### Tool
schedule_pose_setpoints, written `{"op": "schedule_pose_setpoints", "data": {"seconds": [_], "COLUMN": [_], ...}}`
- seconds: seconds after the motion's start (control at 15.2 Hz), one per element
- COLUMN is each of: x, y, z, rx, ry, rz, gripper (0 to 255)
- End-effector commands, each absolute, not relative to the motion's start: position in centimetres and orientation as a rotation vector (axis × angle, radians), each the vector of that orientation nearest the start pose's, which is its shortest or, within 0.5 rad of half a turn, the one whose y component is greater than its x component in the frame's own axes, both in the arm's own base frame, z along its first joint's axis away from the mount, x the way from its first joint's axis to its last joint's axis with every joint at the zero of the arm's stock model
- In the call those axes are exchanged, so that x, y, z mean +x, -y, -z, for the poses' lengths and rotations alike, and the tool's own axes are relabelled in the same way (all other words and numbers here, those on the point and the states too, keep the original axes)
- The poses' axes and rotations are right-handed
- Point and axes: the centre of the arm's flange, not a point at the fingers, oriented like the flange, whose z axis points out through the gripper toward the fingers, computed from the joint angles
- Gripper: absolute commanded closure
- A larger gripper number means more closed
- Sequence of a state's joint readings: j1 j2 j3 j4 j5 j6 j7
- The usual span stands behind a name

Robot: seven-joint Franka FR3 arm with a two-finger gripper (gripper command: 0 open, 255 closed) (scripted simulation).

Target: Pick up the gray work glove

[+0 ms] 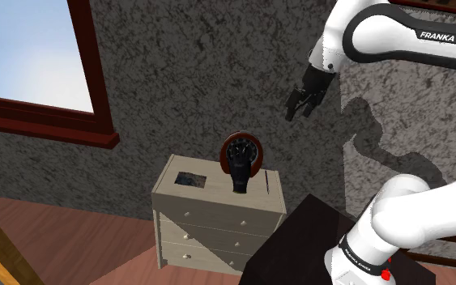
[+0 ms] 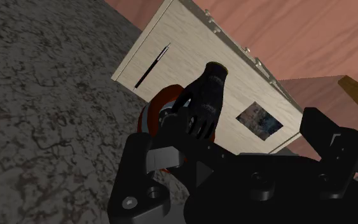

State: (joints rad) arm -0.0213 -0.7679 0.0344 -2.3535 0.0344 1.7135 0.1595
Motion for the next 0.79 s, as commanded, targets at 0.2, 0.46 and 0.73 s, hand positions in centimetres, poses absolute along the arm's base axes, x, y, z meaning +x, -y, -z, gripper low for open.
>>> {"op": "schedule_pose_setpoints", "data": {"seconds": [0.2, 0.46, 0.73], "x": [34.6, 37.3, 40.0], "y": [0.0, 1.4, 2.9], "z": [-56.8, -52.6, -48.5], "rx": [-3.068, -3.015, -2.958], "ry": [-0.33, -0.441, -0.548], "rz": [0.23, 0.272, 0.314], "gripper": [0, 0, 0]}}
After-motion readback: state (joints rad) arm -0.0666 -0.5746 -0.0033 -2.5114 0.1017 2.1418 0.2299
